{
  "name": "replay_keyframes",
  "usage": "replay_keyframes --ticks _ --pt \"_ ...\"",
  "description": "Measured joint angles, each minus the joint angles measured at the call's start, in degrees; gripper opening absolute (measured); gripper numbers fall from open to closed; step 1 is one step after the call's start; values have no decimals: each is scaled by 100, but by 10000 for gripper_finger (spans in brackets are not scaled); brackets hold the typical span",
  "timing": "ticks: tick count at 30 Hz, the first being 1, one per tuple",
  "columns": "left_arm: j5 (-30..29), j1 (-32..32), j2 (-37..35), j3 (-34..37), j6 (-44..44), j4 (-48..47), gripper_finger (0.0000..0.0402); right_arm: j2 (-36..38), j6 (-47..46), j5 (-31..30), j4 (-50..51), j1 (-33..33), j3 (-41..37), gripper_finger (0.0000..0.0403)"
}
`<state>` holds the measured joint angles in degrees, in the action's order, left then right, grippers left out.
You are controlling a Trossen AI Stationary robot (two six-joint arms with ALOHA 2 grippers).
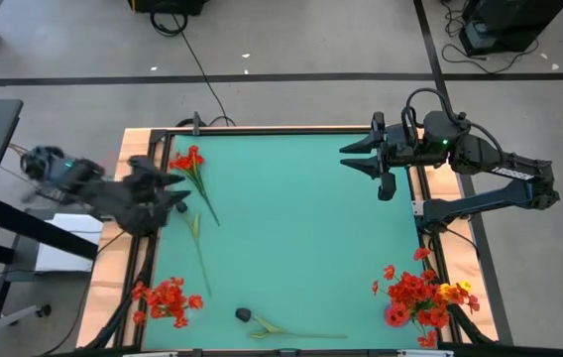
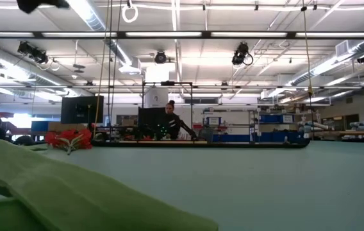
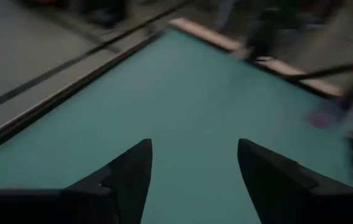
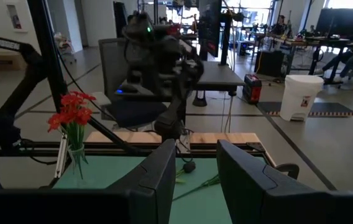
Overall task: Sort flowers into vase by color
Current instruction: Put the orange flowers into the transparent vase
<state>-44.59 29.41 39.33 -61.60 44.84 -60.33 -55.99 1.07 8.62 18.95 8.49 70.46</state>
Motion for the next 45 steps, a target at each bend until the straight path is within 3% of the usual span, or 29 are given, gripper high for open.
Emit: replay_keyframes --ticks 6,10,14,20,26,36,45 --pt "1370 -1985 657 1116 294 1339 229 0 1 2 -1 -2 0 126" --pt "1692 -2987 1353 1672 729 2258 229 0 1 0 -1 0 0 126" --pt "1780 -3927 2208 1805 1169 2306 229 0 0 2 0 -1 0 126" --pt "2696 -5112 3140 1802 1956 2329 229 0 1 0 -1 -1 0 126" --pt "3175 -5829 3590 1800 2398 2153 229 0 -1 2 -1 0 0 126" --pt "3167 -6228 3603 1910 2532 1541 229 0 1 1 -8 -2 0 126" --pt "3603 -6416 3552 3258 2956 3537 229 0 -1 2 -8 -2 0 126"
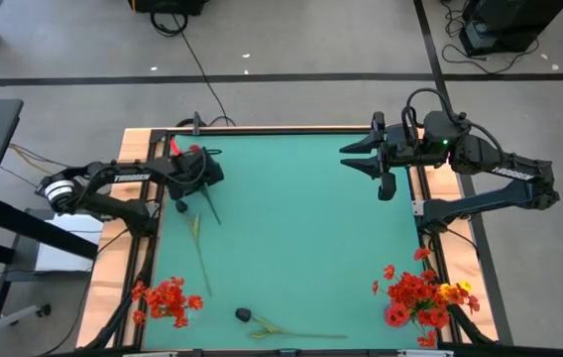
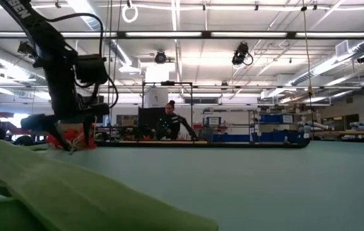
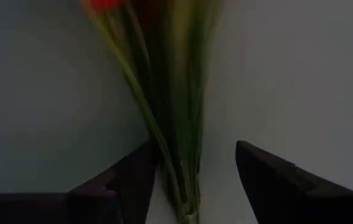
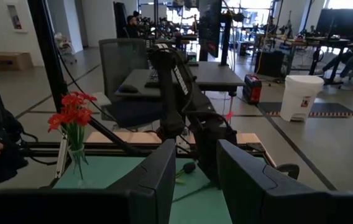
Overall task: Sort flowers into vase by color
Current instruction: Put the orange flowers into the transparent vase
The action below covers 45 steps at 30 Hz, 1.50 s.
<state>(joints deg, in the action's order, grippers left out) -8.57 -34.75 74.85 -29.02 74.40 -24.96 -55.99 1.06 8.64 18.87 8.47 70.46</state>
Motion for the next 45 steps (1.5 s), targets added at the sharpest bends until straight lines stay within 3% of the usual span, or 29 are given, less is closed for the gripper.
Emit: replay_keyframes --ticks 3,6,14,19,22,26,34,39,45 --pt "-59 5 9 77 11 75 222 0 0 -1 -6 0 0 126" --pt "-71 4 14 83 -251 17 190 2 2 1 -17 1 0 126" --pt "-211 26 40 116 -696 176 18 2 1 0 -18 0 0 126" --pt "466 58 -145 -166 -1451 -52 16 2 2 0 -19 0 0 126" --pt "922 114 -465 -693 -2094 -445 14 2 2 0 -20 2 0 126" --pt "907 136 -987 -1574 -3340 -1067 13 2 2 0 -26 2 0 126" --pt "1000 600 -2316 -3133 -6029 -1032 12 2 2 0 -37 2 0 126" --pt "1896 990 -3495 -3291 -7046 -1062 12 2 2 0 -37 1 0 126" --pt "3020 1369 -5313 -2800 -7011 -1186 12 2 4 0 -37 2 0 126"
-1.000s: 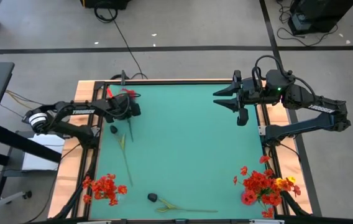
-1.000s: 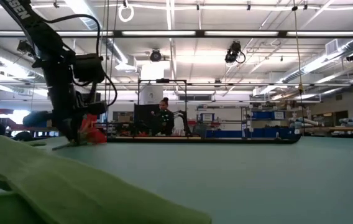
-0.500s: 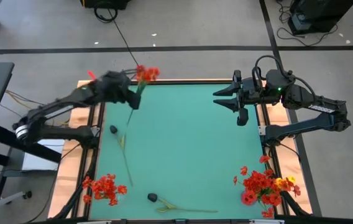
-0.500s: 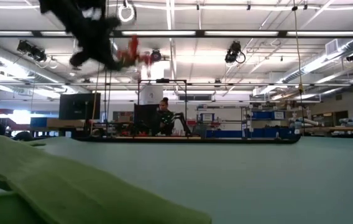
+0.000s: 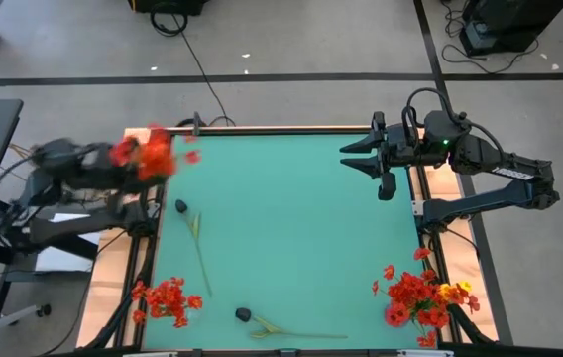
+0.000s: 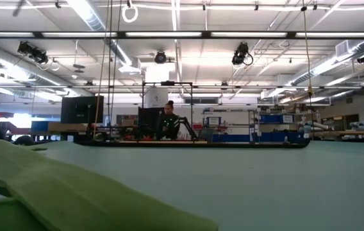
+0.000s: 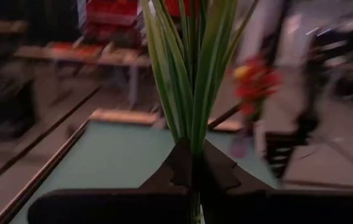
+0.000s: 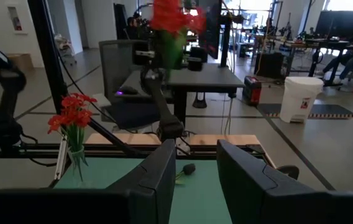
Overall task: Sort flowers into vase by color
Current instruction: Put the orange flowers into the transparent vase
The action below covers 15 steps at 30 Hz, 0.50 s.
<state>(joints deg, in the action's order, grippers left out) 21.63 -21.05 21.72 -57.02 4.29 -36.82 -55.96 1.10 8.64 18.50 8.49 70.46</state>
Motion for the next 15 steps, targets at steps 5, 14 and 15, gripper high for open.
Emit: replay_keyframes --ticks 5,14,15 --pt "511 104 -1385 835 440 185 12 0 -2 0 -1 -2 0 126" --pt "2154 93 -2131 1850 1471 1202 11 0 -2 -2 -1 -7 0 126" --pt "2198 94 -2141 1957 1474 1513 11 0 -2 2 -3 -7 0 126"
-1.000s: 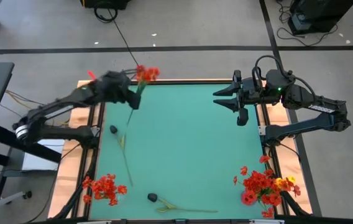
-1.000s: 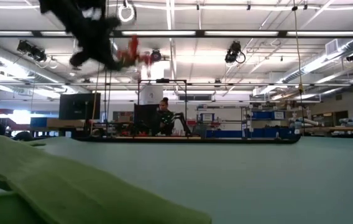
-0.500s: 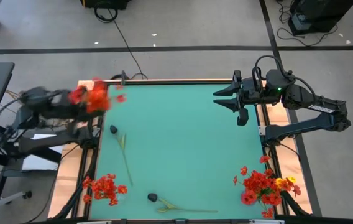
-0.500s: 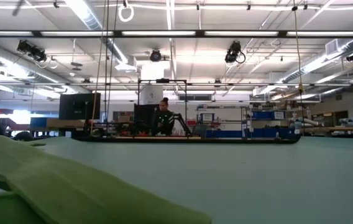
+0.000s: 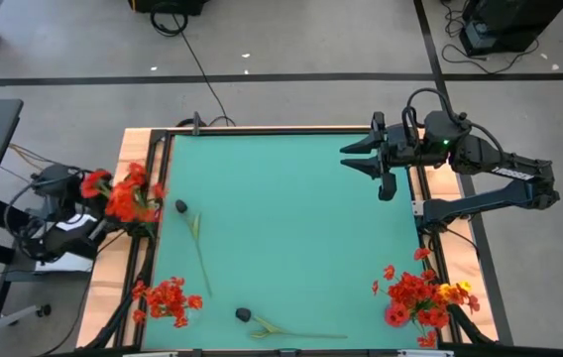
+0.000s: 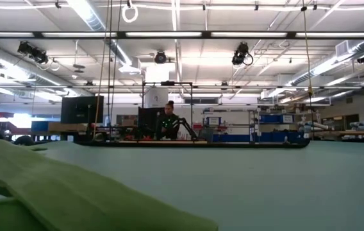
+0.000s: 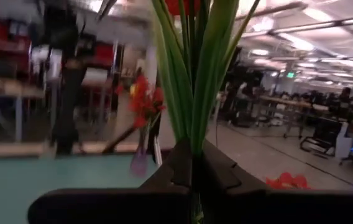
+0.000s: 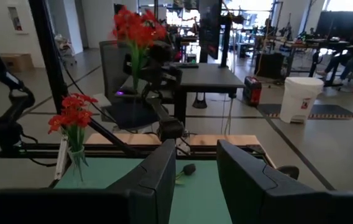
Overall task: Sort flowers into vase by color
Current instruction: Put the orange flowers into the transparent vase
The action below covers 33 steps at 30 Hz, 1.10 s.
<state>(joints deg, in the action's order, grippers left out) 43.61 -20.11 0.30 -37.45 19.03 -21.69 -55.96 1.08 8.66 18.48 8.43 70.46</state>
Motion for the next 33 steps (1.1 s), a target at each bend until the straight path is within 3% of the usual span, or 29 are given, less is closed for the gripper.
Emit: replay_keyframes --ticks 7,17,22,33 --pt "217 10 210 728 448 1481 11 0 0 -2 -42 0 0 126" --pt "388 503 1829 796 221 2645 11 0 0 0 -41 0 0 126" --pt "-37 1331 2682 789 -53 3342 11 0 0 -2 -41 0 0 126" --pt "-1390 3841 3952 789 -1156 4341 11 0 0 -2 -40 0 0 126"
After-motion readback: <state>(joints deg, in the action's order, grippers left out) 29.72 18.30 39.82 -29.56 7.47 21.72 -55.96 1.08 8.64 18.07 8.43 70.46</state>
